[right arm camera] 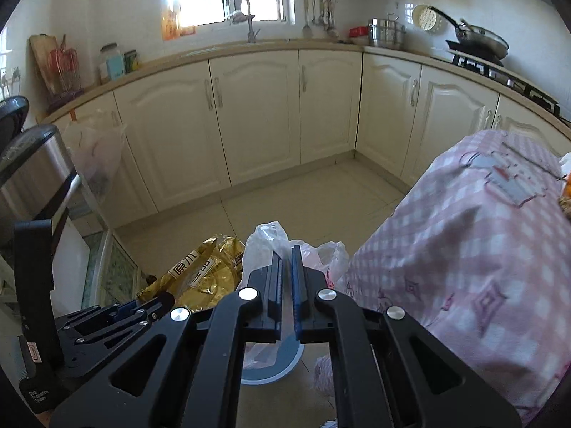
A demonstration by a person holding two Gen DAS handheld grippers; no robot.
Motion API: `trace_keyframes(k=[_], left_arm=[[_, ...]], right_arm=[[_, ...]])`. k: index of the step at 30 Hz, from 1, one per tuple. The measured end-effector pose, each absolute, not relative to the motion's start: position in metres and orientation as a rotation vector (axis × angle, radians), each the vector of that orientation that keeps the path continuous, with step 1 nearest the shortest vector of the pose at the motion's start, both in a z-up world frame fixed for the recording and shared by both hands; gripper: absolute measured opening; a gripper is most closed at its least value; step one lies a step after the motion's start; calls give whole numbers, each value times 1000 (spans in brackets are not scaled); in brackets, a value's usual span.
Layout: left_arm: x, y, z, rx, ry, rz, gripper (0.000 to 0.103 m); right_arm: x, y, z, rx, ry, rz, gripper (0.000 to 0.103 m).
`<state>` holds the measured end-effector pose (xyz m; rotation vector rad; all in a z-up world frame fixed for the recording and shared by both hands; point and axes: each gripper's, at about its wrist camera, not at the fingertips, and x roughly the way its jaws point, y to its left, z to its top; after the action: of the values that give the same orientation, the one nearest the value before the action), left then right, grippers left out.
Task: Collect trash
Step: 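Carry the gold bag with the left gripper over the blue bin and release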
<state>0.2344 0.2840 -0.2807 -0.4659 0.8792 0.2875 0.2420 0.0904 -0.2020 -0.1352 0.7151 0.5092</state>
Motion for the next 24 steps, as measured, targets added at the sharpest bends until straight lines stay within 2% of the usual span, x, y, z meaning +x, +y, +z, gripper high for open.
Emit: trace_keyframes(k=[2,5,7,12,24], left_arm=[[247,293,-301,-476,917,290,19],[265,303,-327,-496,970,284,31],[270,310,-339,-507,986,297,45],[269,320,-363,-568,1005,318,60],[252,336,-360,-562,999,383,62]], right_arm=[[251,94,-216,-144,748,501,4],[265,100,-236,-154,794,482,4],[272,103,-248,-157,825,473,4],[279,115,-273,-175,874,471,4],[283,143,-297,-204,922,497,4]])
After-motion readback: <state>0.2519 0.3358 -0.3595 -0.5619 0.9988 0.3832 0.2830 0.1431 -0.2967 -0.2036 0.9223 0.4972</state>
